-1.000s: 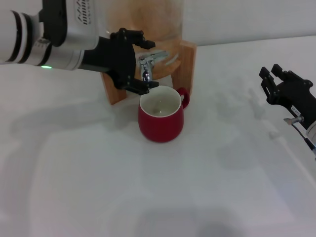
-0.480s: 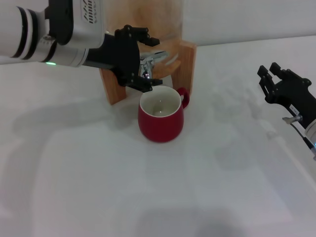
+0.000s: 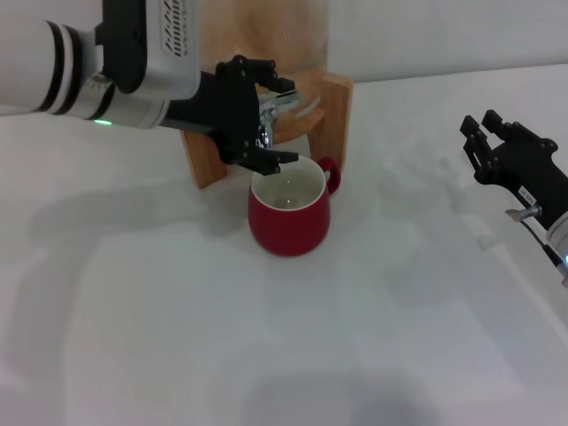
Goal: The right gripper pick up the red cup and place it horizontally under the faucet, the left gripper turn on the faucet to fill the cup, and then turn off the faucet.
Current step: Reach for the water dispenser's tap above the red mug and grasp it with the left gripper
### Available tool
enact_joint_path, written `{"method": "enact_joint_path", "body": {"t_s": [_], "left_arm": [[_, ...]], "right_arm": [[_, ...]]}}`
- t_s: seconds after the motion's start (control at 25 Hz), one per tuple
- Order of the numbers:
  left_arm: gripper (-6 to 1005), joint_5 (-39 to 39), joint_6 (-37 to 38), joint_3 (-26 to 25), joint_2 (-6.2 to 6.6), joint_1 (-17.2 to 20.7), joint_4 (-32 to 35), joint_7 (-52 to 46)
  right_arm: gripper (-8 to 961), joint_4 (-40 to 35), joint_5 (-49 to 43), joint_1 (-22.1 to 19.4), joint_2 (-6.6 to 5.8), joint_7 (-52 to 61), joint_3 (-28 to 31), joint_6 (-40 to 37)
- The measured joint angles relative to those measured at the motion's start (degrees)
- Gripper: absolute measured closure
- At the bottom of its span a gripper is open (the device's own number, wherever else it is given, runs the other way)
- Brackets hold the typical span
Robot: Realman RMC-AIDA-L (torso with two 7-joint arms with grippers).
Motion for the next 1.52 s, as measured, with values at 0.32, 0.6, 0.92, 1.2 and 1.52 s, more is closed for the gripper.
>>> {"method": "enact_joint_path", "body": {"t_s": [0.32, 0.6, 0.92, 1.2, 1.52], "left_arm": [[125, 0.0, -0.2, 0.1, -0.12, -0.2, -0.4, 0.5], [125, 0.1, 0.1, 0.2, -0.12, -0.2, -0.6, 0.4], [125, 0.2, 1.2, 0.9, -0.12, 0.4, 1.0, -0.5], [125, 1.1, 2.2, 0.9, -0.09, 0.7, 2.9, -1.9], [125, 2.4, 3.4, 0.8, -0.13, 0.9, 4.1, -2.8]], "right_arm": [[658, 0.0, 0.0, -0.1, 0.0, 0.0, 0.0, 0.0], [658, 0.0, 0.0, 0.0, 0.0, 0.0, 0.0, 0.0], [658, 0.0, -0.8, 0.0, 0.0, 0.0, 0.4, 0.0], [658, 0.0, -0.9, 0.0, 0.0, 0.0, 0.4, 0.0], [658, 0.0, -0.9, 0.0, 0.0, 0.0, 0.4, -0.1]]}}
